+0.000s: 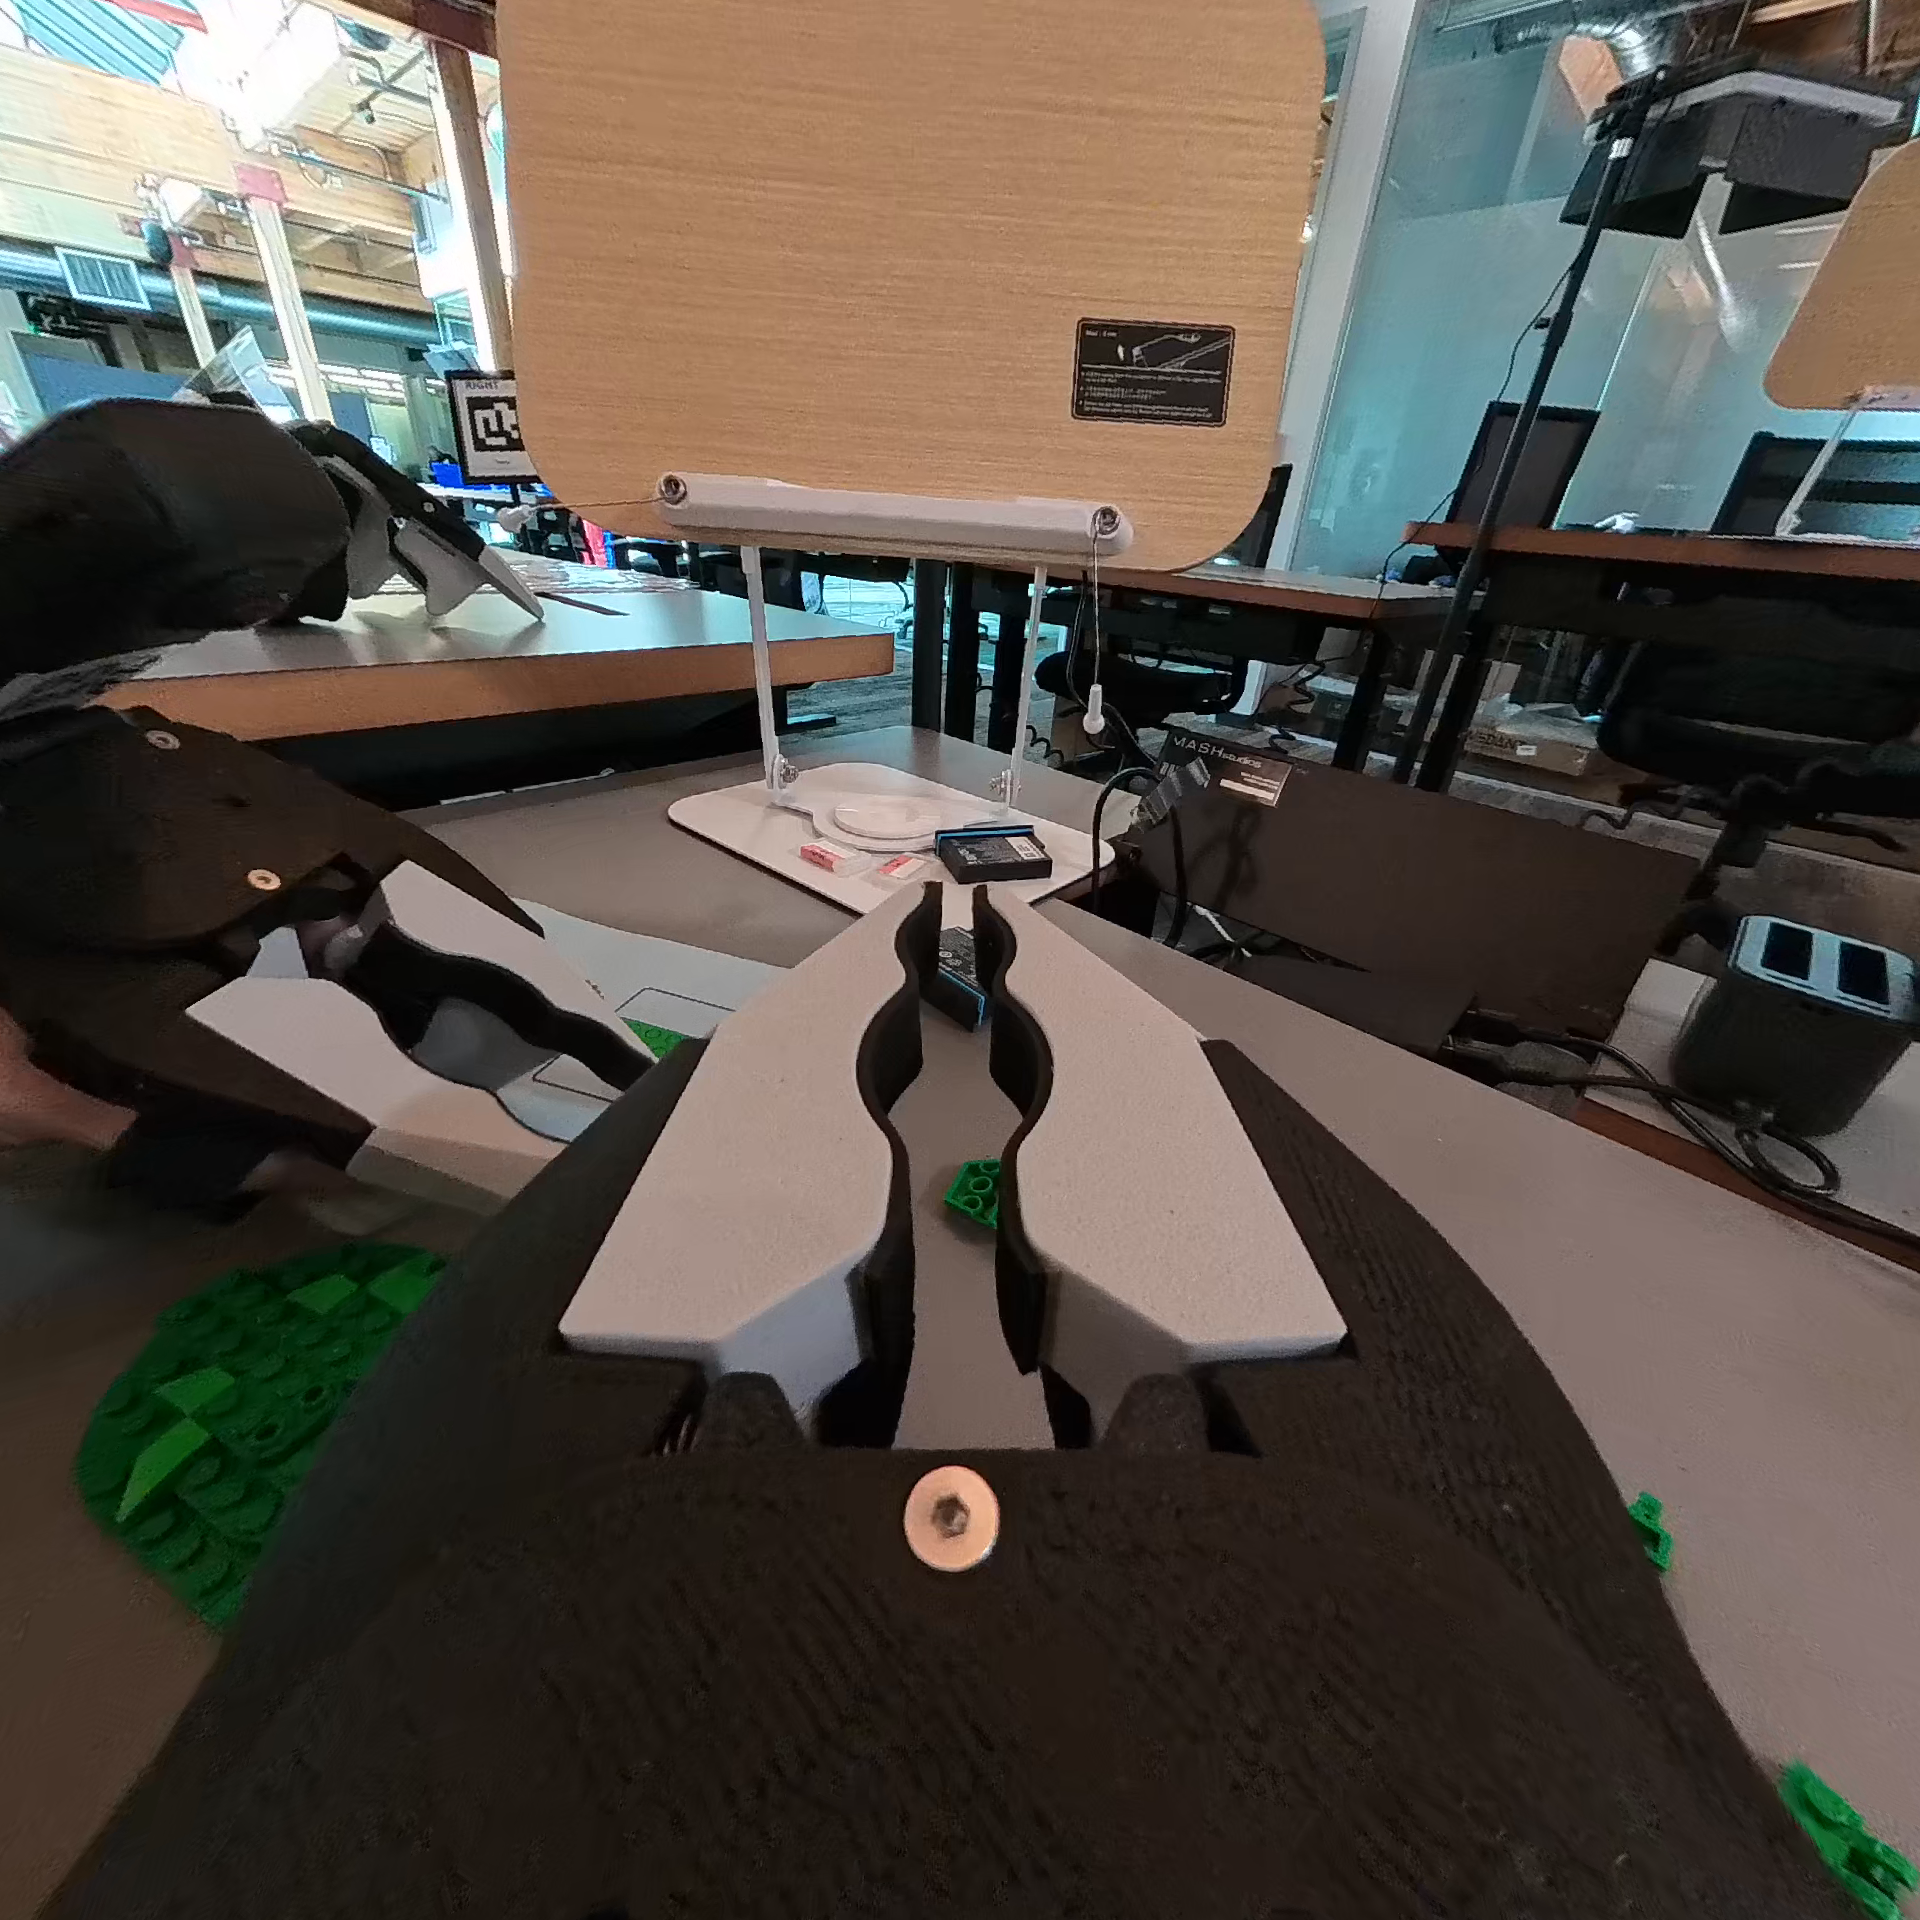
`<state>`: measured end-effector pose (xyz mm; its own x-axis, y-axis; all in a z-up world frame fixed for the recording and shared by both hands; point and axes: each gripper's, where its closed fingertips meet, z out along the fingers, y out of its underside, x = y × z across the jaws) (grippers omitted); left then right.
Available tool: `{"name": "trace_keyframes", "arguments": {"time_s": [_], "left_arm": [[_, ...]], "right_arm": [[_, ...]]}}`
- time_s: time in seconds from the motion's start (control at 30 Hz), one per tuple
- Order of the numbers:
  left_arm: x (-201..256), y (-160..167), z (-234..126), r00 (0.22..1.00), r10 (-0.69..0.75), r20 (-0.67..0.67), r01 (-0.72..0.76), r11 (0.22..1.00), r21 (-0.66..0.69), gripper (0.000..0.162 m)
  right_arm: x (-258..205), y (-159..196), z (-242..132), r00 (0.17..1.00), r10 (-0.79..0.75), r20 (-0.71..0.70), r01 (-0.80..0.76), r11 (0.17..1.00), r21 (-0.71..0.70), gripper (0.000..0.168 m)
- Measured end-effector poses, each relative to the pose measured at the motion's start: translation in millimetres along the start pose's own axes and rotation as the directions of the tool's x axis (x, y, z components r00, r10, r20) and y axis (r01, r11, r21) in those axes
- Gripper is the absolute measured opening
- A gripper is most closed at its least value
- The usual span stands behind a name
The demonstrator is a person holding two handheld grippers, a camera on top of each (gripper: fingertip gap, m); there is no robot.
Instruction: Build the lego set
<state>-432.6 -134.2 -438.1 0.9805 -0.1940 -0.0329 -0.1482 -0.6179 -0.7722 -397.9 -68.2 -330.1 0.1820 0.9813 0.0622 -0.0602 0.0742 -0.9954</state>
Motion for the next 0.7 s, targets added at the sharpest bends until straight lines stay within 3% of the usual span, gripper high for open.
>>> {"name": "trace_keyframes", "arguments": {"time_s": [0.7], "left_arm": [[-3.3,0.7,-1.4,1.0,-0.003,-0.009,0.003,1.0,0.0,0.03]], "right_arm": [[1.2,0.5,-0.2,1.0,0.018,0.002,-0.018,1.0,-0.003,0.004]]}}
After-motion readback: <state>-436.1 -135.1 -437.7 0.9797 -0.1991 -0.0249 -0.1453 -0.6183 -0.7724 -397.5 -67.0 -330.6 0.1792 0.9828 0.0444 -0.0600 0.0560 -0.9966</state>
